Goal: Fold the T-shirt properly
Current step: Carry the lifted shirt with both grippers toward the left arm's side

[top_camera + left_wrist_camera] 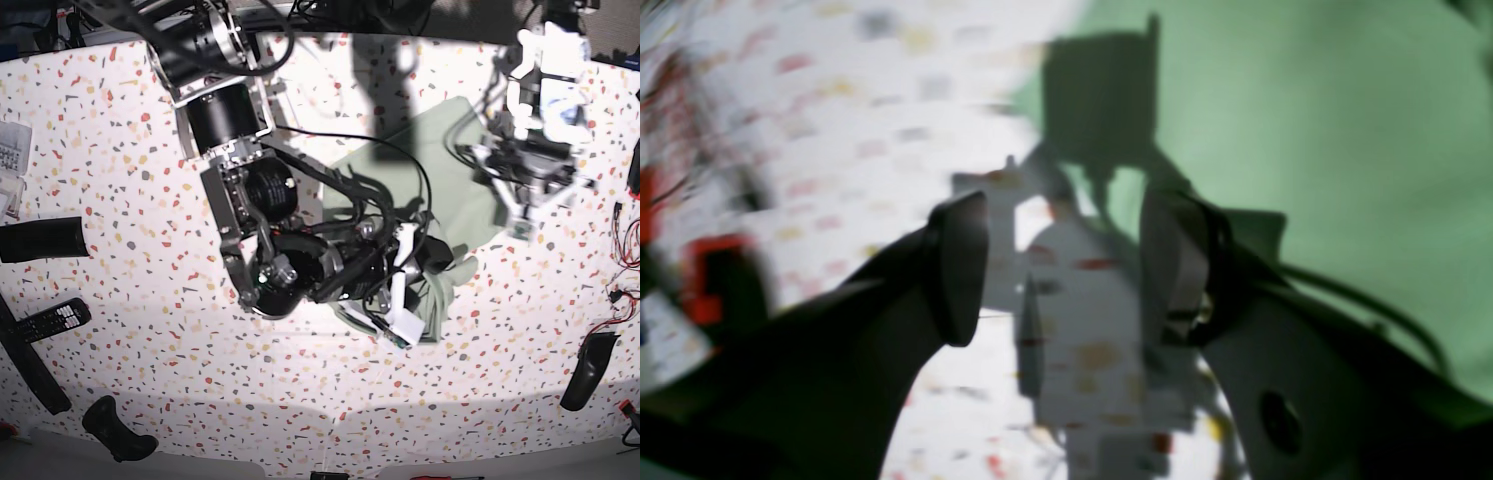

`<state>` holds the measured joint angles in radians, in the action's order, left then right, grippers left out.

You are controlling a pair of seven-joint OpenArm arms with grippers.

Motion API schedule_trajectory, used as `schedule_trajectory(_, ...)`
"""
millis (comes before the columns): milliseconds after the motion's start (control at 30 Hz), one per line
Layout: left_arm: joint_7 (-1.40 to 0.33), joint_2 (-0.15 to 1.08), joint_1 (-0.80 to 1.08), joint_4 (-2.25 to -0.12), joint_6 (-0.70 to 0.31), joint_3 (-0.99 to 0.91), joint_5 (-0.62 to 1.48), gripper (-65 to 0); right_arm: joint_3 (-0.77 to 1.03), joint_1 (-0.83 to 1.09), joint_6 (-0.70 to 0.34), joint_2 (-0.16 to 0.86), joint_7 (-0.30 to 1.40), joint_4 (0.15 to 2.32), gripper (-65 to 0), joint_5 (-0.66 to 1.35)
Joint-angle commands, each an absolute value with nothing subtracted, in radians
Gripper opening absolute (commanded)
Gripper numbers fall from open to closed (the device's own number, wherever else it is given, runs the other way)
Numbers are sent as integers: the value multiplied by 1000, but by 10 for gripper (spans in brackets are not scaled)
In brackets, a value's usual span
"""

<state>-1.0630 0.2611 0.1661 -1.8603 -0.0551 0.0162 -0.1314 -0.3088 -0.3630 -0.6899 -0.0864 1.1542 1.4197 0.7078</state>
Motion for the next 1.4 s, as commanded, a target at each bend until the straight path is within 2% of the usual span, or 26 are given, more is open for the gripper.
schedule_trajectory(0, -1058, 267, 155, -1905, -49, -5, -138, -320, -308, -393, -698, -100, 1133, 1433, -650, 736)
schedule_trajectory(200, -1056, 267, 186, -2038, -48, -79, -199, -319, -308, -393, -698, -114, 1132, 1433, -650, 742)
schedule_trajectory(367, -1109, 267, 252, -2044, 52, -145, -360, -319, -319, -393, -698, -157, 1132, 1433, -650, 740)
schedule_trajectory(733, -1080, 266, 380, -2044, 54, -190, -365, -319, -492, -362, -698, -157, 1132, 1433, -650, 741)
schedule_trajectory(933, -1068, 266, 415, -2044, 54, -190, -279, -319, -558, -308, -698, -157, 1132, 1433, -650, 741)
schedule_trajectory(1033, -981, 266, 463, -2043, 155, -190, -303, -319, -569, -296, -698, -157, 1132, 1433, -650, 739)
schedule_trajectory(1200, -1003, 266, 567, -2039, 162, -190, -300, -319, -568, -299, -698, -157, 1131, 1433, -650, 737)
schedule_trajectory(1367, -894, 266, 621, -2039, 128, -189, -64, -319, -568, -299, -698, -157, 1131, 1433, -650, 737)
